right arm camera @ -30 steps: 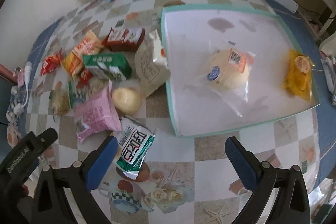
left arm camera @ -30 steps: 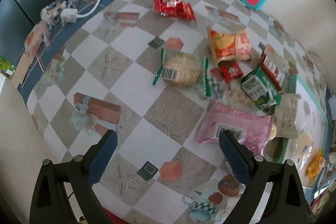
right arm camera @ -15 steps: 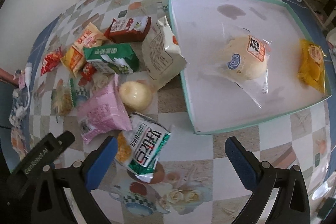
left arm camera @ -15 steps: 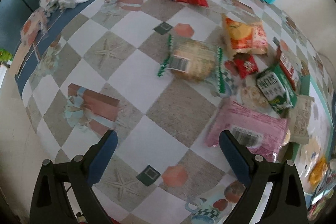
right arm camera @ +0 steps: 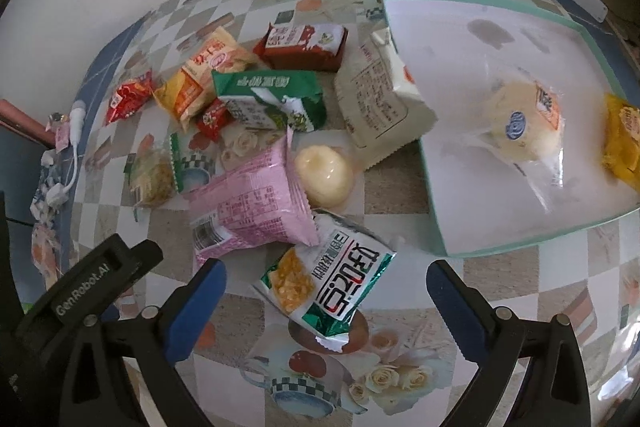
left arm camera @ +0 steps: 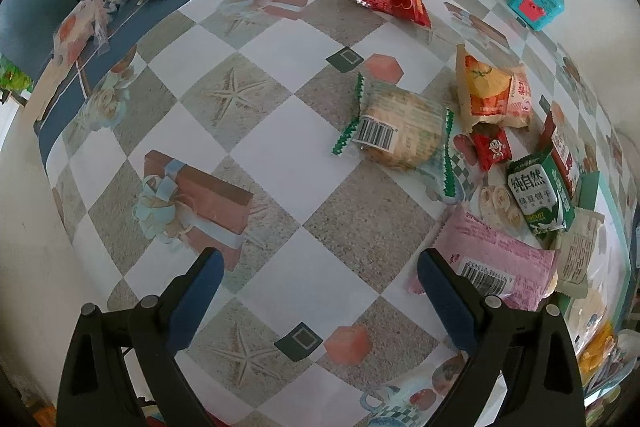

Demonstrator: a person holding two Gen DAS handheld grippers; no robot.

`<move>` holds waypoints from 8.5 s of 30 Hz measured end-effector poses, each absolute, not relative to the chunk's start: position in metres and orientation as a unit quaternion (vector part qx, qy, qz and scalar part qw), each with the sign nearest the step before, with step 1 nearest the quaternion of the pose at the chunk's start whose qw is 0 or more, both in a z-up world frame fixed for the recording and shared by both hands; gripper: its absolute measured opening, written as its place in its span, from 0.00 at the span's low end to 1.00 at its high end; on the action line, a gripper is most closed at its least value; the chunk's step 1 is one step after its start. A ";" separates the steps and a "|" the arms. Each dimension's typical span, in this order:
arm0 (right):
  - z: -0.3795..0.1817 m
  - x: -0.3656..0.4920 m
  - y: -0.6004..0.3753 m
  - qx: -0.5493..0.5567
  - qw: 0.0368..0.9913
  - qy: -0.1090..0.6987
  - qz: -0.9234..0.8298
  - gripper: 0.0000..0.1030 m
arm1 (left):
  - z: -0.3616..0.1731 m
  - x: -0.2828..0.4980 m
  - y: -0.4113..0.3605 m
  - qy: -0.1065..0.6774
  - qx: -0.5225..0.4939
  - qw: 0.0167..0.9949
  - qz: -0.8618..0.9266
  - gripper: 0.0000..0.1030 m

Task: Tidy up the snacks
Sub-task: 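Lower right gripper onto the green-and-white chip bag and close it, then lift the chip bag with the right gripper while left gripper moves to the pink wafer pack, then close left gripper on the pink wafer pack while right gripper carries the chip bag over the tray, then lower the pink pack and chip bag into the tray and open both grippers, then withdraw both open grippers from the tray, then move left gripper to the small round bun and close on it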

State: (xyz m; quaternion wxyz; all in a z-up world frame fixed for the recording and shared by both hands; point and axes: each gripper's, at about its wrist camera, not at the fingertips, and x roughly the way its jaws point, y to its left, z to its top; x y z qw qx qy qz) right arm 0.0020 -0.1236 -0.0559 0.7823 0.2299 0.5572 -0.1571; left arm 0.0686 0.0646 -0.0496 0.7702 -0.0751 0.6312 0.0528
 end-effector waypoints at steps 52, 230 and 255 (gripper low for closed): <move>-0.010 -0.038 -0.205 0.299 0.795 0.481 -0.216 0.58 | -0.061 0.117 0.037 0.605 -0.090 0.791 0.031 0.95; -0.037 0.025 -0.191 0.193 0.838 0.481 -0.173 1.00 | -0.057 0.141 0.034 0.644 -0.089 0.759 0.008 0.93; -0.031 0.024 -0.237 0.227 0.823 0.475 -0.214 0.94 | -0.053 0.120 -0.027 0.640 -0.025 0.766 -0.047 0.93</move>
